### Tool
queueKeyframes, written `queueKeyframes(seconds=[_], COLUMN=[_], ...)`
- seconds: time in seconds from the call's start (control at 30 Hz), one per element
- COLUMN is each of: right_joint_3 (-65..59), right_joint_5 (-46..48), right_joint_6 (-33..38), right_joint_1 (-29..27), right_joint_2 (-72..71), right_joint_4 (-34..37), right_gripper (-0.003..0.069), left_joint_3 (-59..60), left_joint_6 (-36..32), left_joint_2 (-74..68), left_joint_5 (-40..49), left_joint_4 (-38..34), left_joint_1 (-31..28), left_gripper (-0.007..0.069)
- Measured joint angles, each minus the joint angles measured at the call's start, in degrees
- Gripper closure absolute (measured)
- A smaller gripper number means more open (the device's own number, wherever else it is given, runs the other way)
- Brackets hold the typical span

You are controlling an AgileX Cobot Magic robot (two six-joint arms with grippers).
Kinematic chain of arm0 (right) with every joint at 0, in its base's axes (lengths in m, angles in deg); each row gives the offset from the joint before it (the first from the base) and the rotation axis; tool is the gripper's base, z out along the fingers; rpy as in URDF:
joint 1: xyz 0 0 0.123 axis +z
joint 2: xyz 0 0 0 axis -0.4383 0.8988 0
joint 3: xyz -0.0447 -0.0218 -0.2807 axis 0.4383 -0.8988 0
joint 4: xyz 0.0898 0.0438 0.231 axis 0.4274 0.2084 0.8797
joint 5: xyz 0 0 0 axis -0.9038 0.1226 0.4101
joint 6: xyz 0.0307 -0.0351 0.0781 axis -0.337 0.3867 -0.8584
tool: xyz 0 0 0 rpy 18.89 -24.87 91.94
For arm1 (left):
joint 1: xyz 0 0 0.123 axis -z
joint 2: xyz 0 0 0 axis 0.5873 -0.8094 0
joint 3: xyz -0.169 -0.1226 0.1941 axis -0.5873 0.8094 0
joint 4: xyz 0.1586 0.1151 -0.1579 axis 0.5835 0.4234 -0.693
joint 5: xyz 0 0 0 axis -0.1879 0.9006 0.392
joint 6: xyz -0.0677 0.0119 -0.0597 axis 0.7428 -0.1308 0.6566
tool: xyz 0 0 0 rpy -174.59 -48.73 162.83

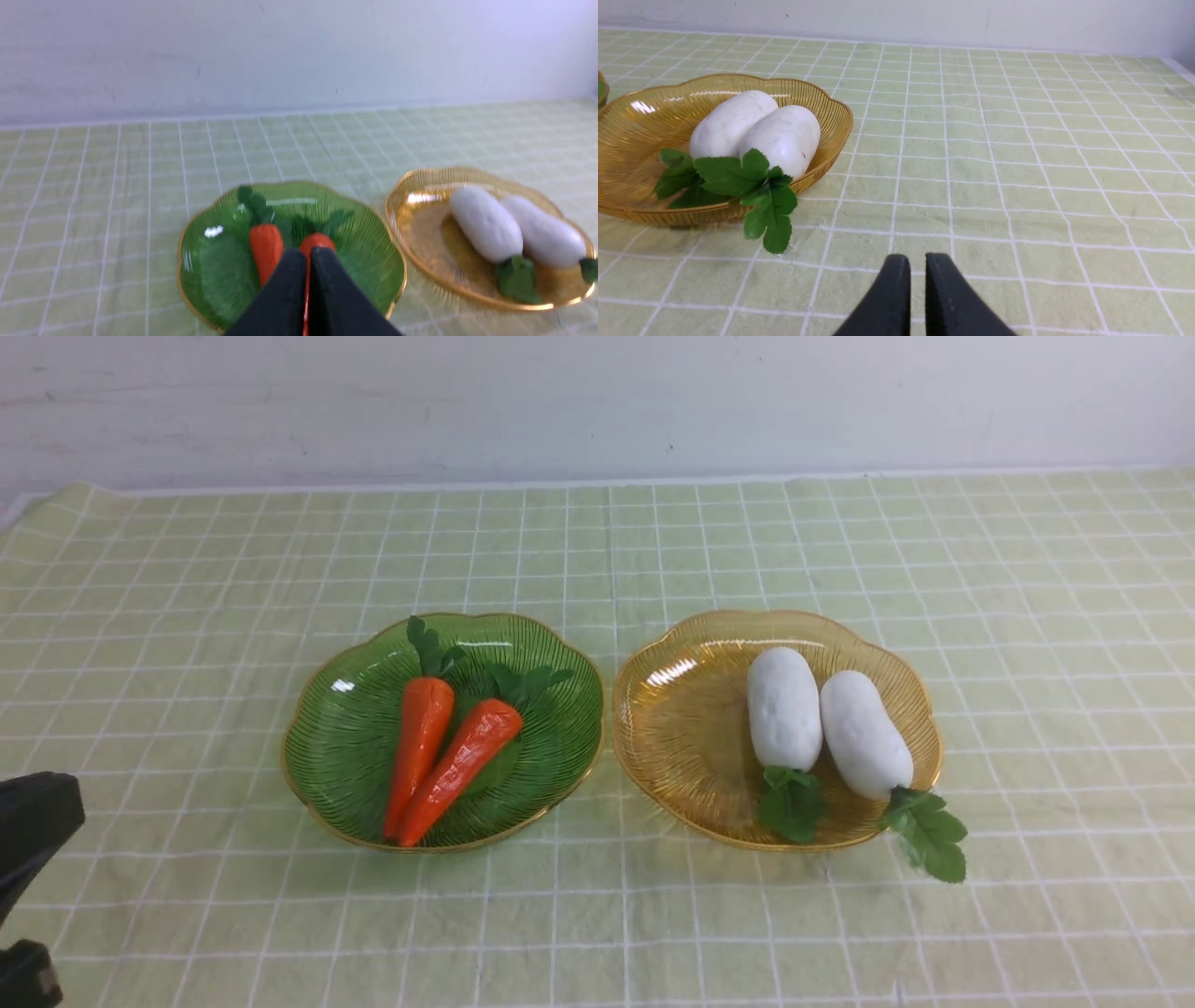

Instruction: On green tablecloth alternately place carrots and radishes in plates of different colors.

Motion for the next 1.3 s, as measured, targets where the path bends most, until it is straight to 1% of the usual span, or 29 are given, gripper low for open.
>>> queueKeyframes(seconds=[0.13, 0.3, 0.57, 0.8, 0.93, 1.03, 1.2, 1.23, 1.3], right_joint_3=[0.0, 0.0, 0.0, 0.0, 0.0, 0.0, 0.0, 0.0, 0.0], right_joint_5=[0.0, 0.0, 0.0, 0.0, 0.0, 0.0, 0.0, 0.0, 0.0], right_joint_6=[0.0, 0.0, 0.0, 0.0, 0.0, 0.0, 0.0, 0.0, 0.0], right_joint_1=[0.0, 0.0, 0.0, 0.0, 0.0, 0.0, 0.0, 0.0, 0.0], right_joint_2=[0.0, 0.0, 0.0, 0.0, 0.0, 0.0, 0.0, 0.0, 0.0], right_joint_4=[-0.05, -0.05, -0.05, -0.05, -0.11, -0.11, -0.11, -0.11, -0.11], right_gripper=[0.0613, 0.0613, 0.0613, 0.0613, 0.0613, 0.0613, 0.0613, 0.0613, 0.0613], left_joint_3=[4.74, 8.75, 11.93, 12.04, 12.72, 14.56, 20.72, 21.08, 24.4], left_joint_6=[0.0, 0.0, 0.0, -0.19, -0.23, -0.17, -0.04, -0.04, -0.04], left_joint_2=[3.67, 4.74, 4.74, 4.97, 7.57, 11.04, 16.12, 16.25, 16.81], left_joint_5=[-5.12, -5.72, -4.59, -2.43, -0.55, 0.3, 0.82, 0.82, 1.74], left_joint_4=[0.0, -0.04, 0.02, 2.67, 4.89, 5.68, 5.82, 5.82, 5.85], left_joint_1=[0.0, 0.0, 0.0, 0.0, -0.24, -2.38, -8.89, -9.22, -13.16], left_gripper=[0.0632, 0.0632, 0.0632, 0.0632, 0.0632, 0.0632, 0.0632, 0.0632, 0.0632])
